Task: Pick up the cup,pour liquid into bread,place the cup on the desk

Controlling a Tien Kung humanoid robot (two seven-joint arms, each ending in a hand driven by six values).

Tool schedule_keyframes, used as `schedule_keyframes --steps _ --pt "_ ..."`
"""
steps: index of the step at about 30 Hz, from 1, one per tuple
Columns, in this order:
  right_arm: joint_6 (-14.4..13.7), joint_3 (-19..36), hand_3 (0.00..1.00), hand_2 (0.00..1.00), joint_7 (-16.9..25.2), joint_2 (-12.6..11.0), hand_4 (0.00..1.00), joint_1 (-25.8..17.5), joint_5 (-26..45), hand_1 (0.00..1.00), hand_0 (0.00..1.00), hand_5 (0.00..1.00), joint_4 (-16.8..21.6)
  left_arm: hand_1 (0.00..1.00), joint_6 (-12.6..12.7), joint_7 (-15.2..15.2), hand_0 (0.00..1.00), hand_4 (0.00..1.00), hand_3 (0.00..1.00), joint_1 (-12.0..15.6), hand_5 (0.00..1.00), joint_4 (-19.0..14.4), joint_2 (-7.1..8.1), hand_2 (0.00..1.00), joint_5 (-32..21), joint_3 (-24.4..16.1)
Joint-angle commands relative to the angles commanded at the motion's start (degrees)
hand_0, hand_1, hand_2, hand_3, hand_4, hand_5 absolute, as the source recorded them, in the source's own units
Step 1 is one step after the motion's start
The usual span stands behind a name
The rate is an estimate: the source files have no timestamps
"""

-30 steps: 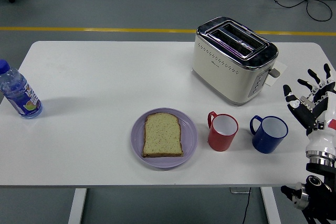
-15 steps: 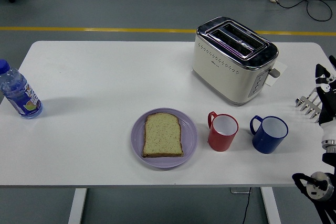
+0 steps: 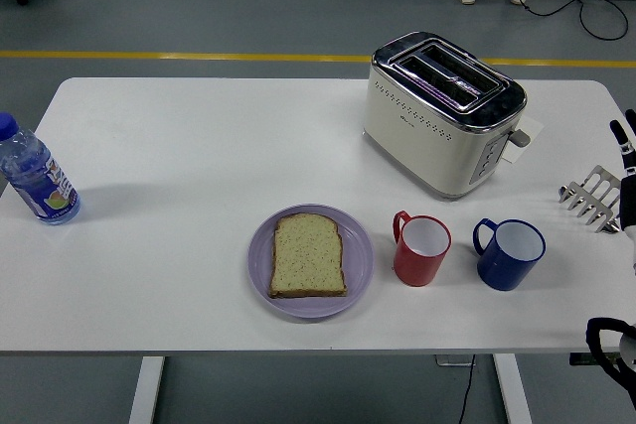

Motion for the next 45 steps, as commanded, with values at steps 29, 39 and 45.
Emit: schedule_keyframes --steps 29,39,45 --pt "-0.6 0.6 0.653 0.690 -0.9 0.4 0.664 -1.2 2.7 0.630 0.679 0.325 -1.6 0.645 0.0 -0.1 0.635 0.325 0.555 0.5 0.836 -0.1 -0.25 0.656 -0.5 2.2" --pt "-0.8 0.8 0.638 0.671 -1.0 0.4 0.663 -1.0 3.1 0.605 0.664 0.320 -1.7 0.645 -0.1 0.0 0.635 0.327 0.555 0.2 0.836 -0.1 -0.15 0.656 -0.3 1.6" --pt "-1.2 0.7 0.635 0.665 -0.9 0.5 0.657 -0.6 3.4 0.593 0.641 0.316 -1.7 0.645 0.0 -0.1 0.635 0.327 0.556 -0.2 0.835 -0.1 -0.08 0.657 0.1 0.5"
